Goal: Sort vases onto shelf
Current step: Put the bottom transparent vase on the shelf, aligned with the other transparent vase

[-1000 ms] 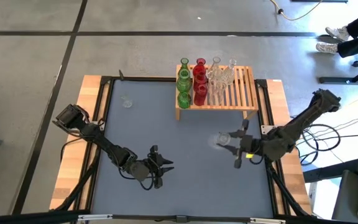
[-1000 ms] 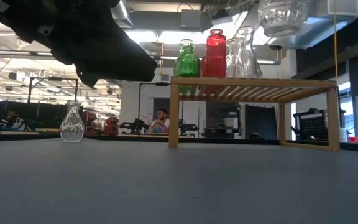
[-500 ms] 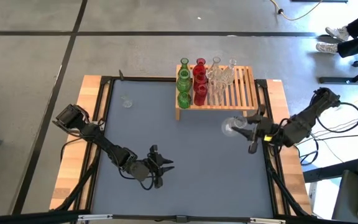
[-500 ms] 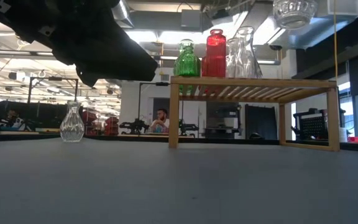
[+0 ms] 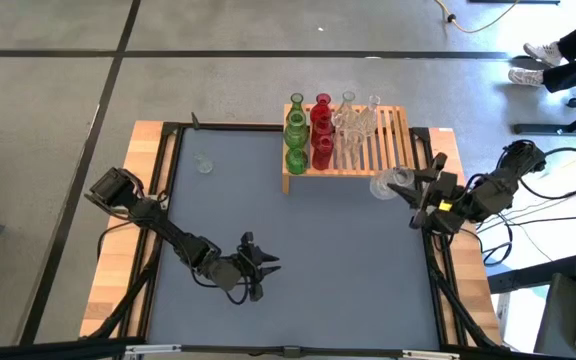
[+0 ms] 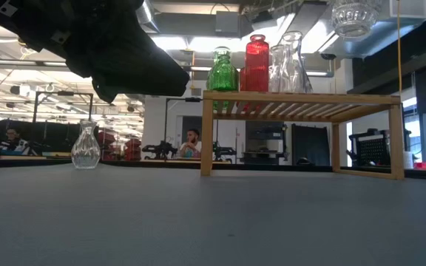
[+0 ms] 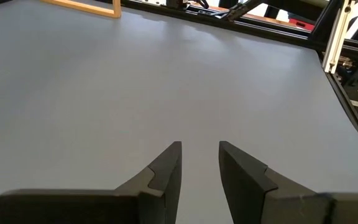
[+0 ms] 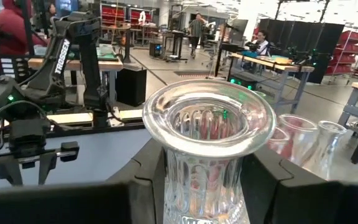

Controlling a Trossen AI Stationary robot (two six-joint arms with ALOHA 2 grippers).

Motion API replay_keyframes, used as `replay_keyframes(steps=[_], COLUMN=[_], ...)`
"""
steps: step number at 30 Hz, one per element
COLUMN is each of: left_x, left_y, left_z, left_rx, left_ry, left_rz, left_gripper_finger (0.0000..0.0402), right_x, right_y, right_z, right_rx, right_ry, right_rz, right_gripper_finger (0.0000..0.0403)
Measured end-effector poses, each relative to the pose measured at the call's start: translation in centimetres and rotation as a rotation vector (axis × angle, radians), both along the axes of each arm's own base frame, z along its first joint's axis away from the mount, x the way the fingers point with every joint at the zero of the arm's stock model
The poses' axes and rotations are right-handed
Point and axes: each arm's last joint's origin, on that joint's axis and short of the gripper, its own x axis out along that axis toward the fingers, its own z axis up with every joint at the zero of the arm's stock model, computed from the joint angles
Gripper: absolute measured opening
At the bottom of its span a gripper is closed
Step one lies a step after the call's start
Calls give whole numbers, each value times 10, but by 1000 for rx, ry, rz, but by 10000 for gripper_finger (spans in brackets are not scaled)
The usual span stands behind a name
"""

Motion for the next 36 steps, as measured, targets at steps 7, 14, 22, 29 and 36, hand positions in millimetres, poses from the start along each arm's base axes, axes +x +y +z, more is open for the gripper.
replay_keyframes(steps=[7,14,22,29,36], left_x=[0,4,9,12,11], left_y=[1,6,16,22,22], left_z=[0,0,0,0,0], left_rx=[0,-2,-5,6,30], left_ry=[0,-3,-2,4,14], left_rz=[2,21,49,61,52], left_gripper_finger=[100,100,100,100,100], right_x=[-9,-11,4,12,14], right_y=[-9,-18,-34,-57,-83], right_z=[-1,-5,-9,-12,-13], right_rx=[-11,-50,-22,2,26], right_ry=[8,40,92,130,158], right_rz=[-67,-225,-200,-223,-276], right_gripper_finger=[128,130,126,128,128])
